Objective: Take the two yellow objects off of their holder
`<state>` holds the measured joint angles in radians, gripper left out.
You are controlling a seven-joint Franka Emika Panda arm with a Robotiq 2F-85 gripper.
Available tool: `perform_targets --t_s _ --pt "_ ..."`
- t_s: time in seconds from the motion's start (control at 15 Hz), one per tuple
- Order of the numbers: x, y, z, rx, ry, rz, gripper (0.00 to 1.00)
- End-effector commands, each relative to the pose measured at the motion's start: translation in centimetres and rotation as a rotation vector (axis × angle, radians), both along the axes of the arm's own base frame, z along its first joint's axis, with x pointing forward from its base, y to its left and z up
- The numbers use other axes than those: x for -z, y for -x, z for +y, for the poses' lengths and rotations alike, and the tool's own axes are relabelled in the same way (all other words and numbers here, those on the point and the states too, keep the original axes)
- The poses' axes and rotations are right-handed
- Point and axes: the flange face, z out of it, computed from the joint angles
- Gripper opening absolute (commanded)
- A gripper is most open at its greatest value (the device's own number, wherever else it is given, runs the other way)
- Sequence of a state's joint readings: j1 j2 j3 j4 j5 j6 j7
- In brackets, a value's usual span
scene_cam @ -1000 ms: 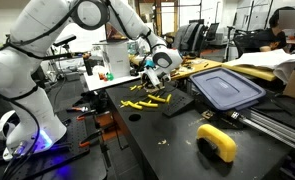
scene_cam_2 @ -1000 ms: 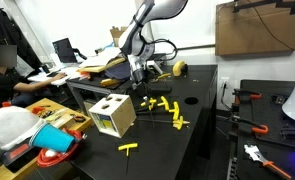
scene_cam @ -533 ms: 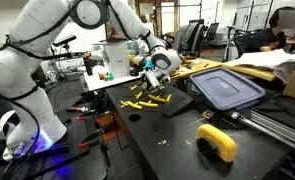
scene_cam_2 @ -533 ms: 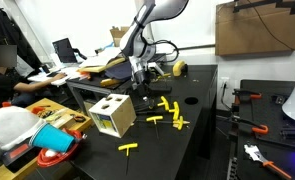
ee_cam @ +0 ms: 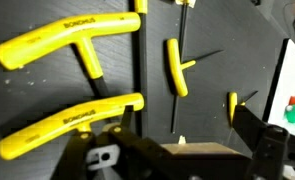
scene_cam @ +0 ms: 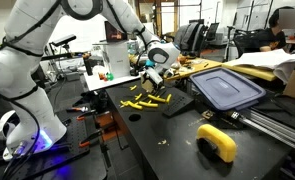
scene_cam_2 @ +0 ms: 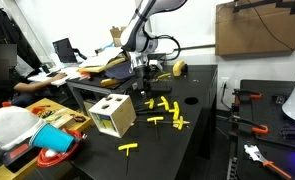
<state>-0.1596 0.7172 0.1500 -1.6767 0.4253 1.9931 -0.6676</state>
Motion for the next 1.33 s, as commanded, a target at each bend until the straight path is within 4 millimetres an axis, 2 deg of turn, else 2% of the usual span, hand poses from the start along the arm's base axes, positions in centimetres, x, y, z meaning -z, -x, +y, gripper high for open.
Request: perform_targets --t_s 0.0,0.4,0.8,1.07,1.27 --pt "-4.2 1.2 -1.0 -0.021 0.110 -0.131 1.00" --pt "-8.6 1.9 -3.1 -0.072 0.298 -0.307 1.00" --pt "-11.6 2.5 -7.5 -0.130 0.477 -0.439 1.00" --pt "-12.2 2.5 -10.8 -0.123 0.545 -0.441 1.00" --pt "-11.9 2.6 -12.6 -0.109 0.562 -0.415 1.00"
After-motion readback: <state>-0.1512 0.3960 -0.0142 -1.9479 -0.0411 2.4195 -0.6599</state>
